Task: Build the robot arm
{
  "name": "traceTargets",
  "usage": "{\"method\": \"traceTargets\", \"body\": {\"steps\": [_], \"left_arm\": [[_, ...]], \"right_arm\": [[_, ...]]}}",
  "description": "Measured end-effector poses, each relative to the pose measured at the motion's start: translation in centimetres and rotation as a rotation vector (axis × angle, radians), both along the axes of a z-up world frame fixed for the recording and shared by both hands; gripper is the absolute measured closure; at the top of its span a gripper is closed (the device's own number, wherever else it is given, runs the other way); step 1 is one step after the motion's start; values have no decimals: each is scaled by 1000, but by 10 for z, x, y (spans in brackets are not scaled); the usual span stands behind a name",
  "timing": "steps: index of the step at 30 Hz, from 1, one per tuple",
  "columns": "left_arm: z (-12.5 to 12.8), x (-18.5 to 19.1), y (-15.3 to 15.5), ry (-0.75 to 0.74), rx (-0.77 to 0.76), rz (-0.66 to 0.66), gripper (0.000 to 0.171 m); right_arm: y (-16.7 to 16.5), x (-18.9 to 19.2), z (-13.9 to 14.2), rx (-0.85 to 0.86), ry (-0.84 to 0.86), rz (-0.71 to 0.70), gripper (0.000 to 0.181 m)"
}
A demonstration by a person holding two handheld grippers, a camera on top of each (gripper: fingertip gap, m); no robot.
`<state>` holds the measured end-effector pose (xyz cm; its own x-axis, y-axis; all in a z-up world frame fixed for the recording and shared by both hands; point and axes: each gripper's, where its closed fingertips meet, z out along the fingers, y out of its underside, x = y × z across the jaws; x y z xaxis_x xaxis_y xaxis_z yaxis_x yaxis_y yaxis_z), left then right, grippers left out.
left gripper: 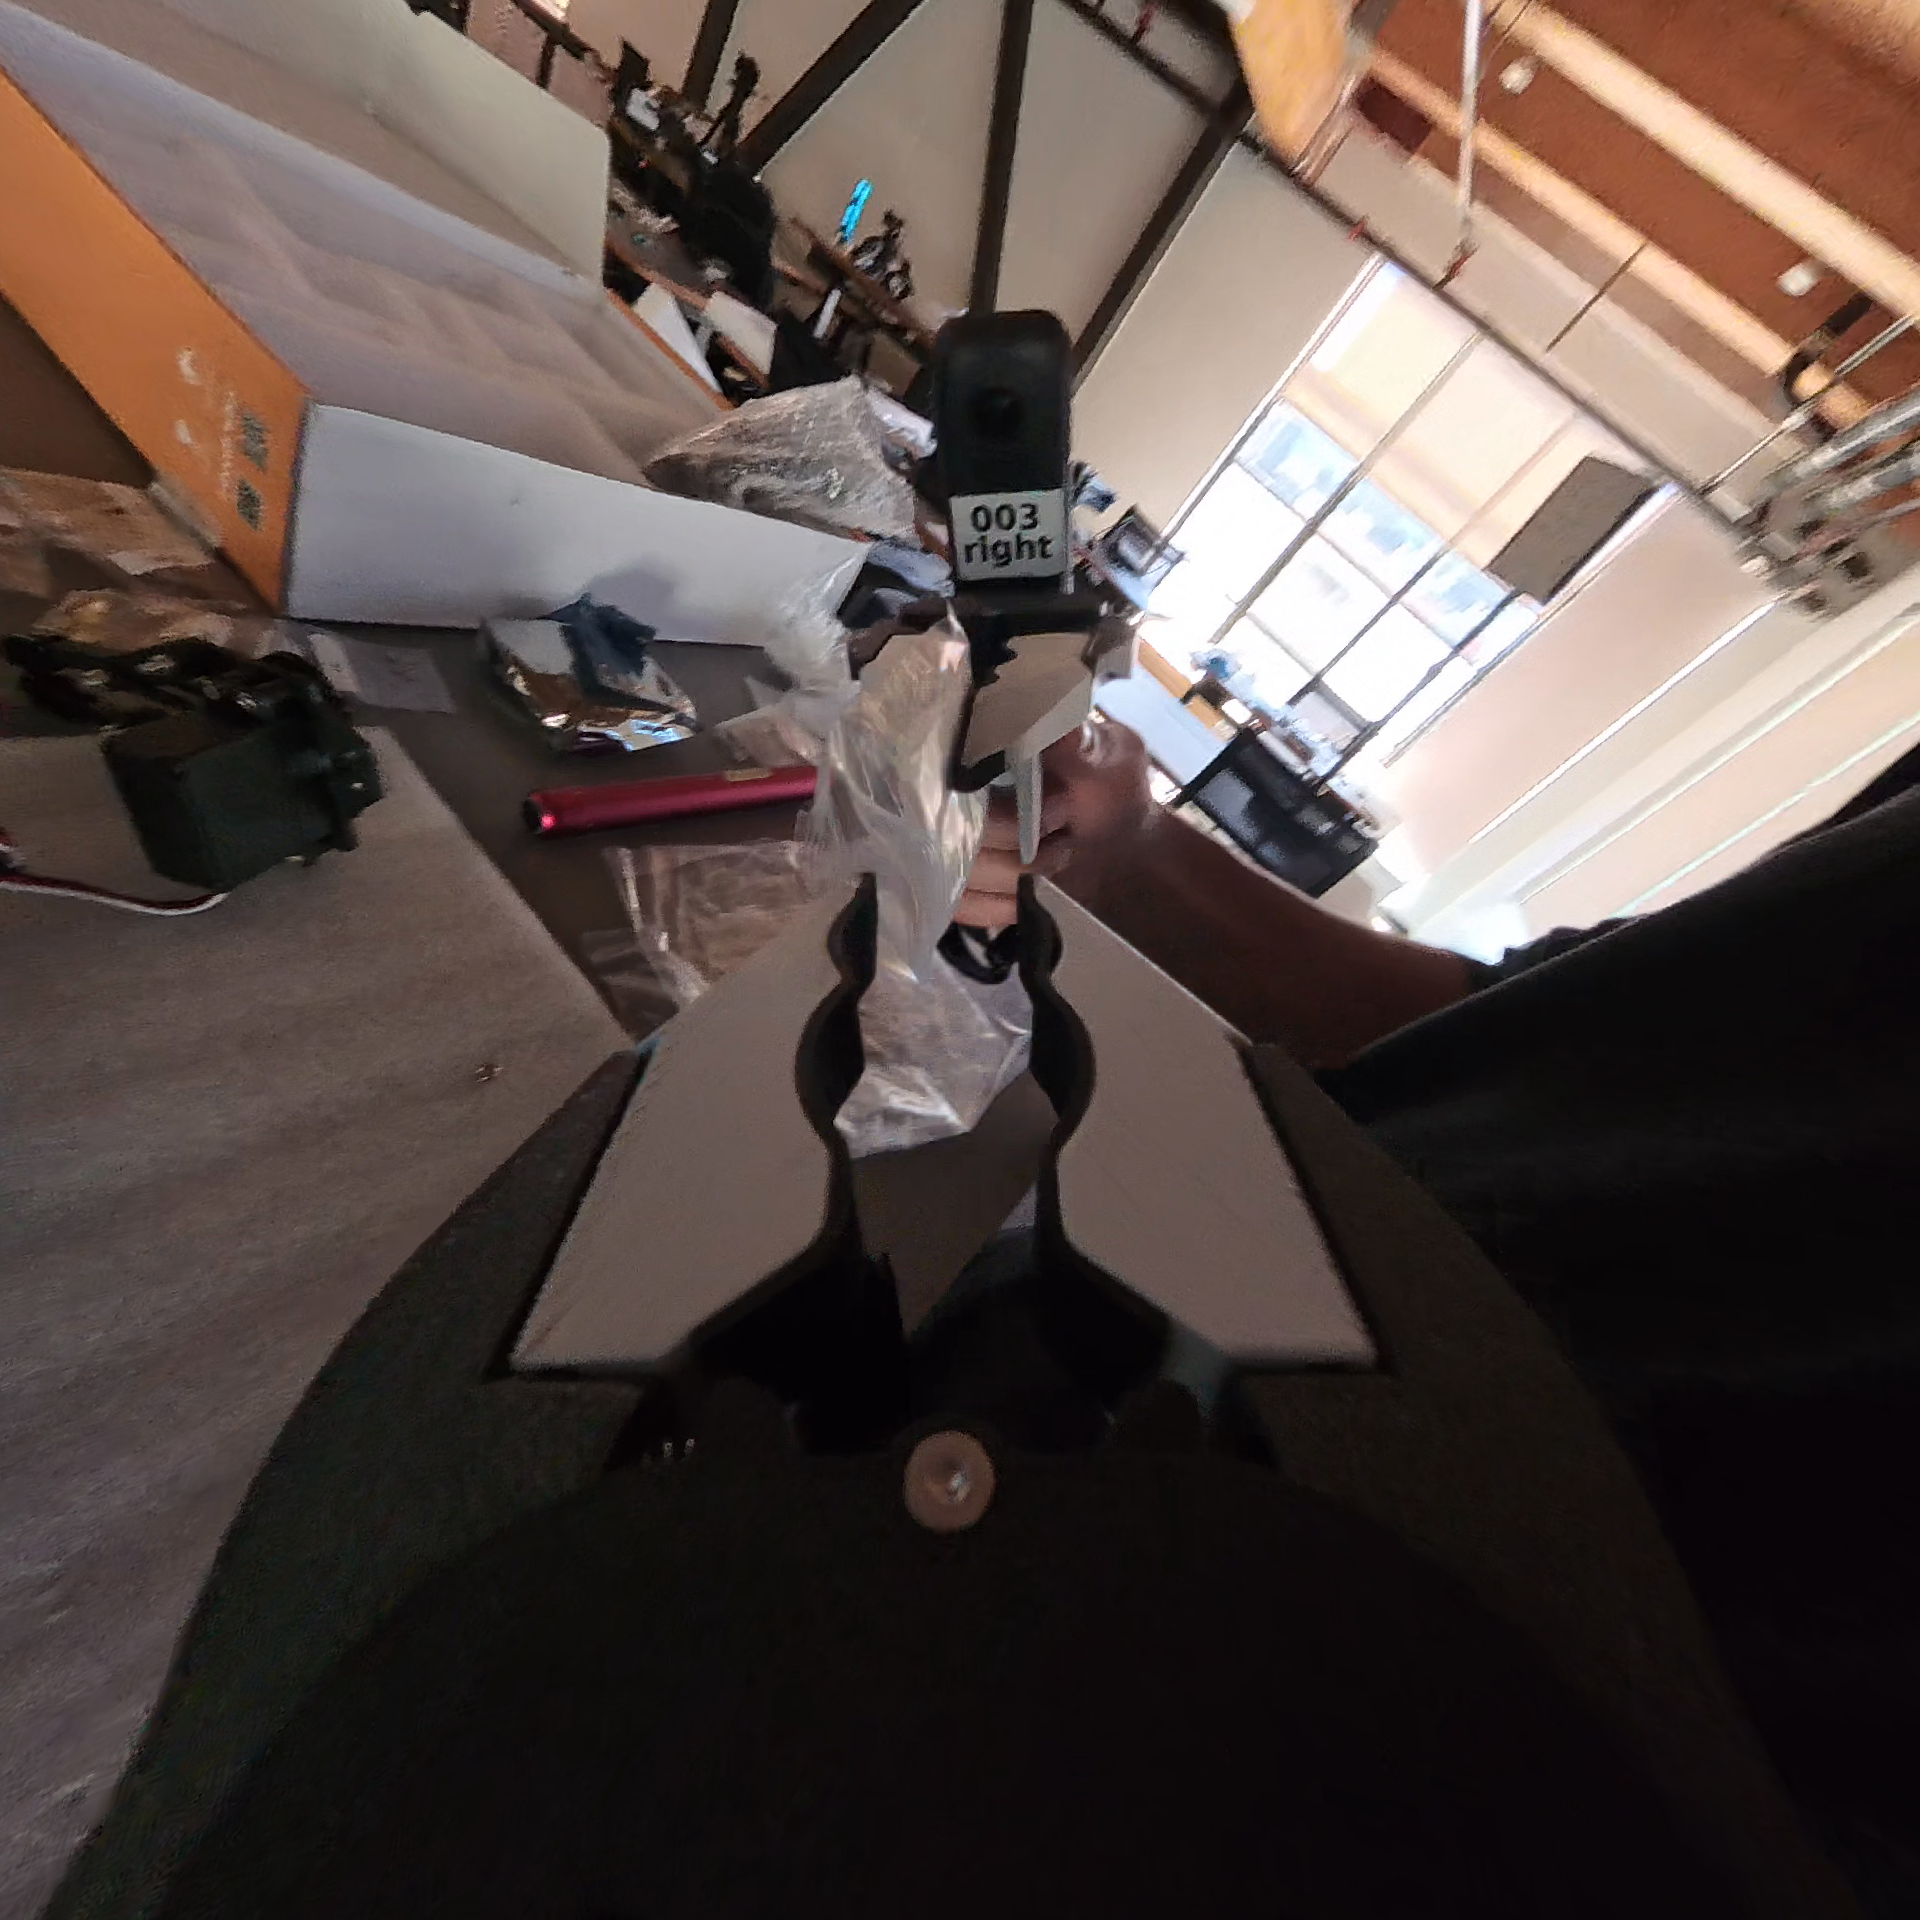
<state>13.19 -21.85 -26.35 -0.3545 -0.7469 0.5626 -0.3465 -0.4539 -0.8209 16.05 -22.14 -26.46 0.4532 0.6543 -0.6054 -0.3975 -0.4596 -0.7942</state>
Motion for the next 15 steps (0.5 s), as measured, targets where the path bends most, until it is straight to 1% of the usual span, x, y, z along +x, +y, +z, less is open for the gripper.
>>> {"method": "traceTargets", "body": {"steps": [1,2,4,6,7,10,12,15], "left_arm": [[-2,1,-1,7,32,7,147],[-3,2,-2,7,55,11,154],[-3,5,-1,8,93,35,171],[-2,5,2,-1,105,58,171],[2,4,3,-19,86,58,171],[13,0,-2,-70,7,23,171],[14,-1,-5,-79,-17,9,171],[16,-3,-8,-90,-31,-7,171]], "right_arm": [[0,0,0,-1,-5,-5,177],[0,1,0,-2,-1,-9,177],[1,2,-2,-11,-11,-22,177],[1,5,-4,-15,-20,-36,177],[0,7,-4,-15,-14,-43,177],[-2,11,-3,-16,42,-37,177],[-1,10,-6,-19,36,-46,176],[-6,8,-1,2,56,-24,176]]}}
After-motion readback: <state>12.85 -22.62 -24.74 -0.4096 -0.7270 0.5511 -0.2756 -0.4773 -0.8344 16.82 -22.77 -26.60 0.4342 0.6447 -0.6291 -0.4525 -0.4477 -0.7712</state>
